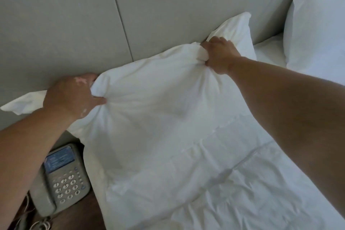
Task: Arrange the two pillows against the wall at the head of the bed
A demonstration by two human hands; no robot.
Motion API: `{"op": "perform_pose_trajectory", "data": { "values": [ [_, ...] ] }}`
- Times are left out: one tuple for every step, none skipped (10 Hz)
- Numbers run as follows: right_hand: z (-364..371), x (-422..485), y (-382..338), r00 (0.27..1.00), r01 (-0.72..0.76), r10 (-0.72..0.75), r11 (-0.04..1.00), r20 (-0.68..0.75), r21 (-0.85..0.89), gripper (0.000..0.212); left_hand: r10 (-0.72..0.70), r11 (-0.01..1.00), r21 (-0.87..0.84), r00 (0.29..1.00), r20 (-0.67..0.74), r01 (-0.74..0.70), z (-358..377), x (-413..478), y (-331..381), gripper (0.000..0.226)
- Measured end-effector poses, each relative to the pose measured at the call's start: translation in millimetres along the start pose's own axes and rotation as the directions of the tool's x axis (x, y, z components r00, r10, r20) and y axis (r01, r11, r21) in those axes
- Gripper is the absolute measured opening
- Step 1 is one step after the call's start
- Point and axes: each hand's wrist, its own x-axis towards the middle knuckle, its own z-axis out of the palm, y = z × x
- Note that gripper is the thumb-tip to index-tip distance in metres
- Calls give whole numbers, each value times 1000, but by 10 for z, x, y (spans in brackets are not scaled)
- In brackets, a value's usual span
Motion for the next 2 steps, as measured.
{"op": "perform_pose_trajectory", "data": {
  "values": [
    [-68, -139, 49, 1000, -12, 13, 993, -8, 114, 66, 9, 1000, -2, 999, 43, -9, -39, -45, -3, 63],
    [-193, -508, 69, 998, -40, 48, 972, -32, 232, 69, 11, 1000, -24, 999, 48, -10, -134, -121, 14, 59]
  ]
}}
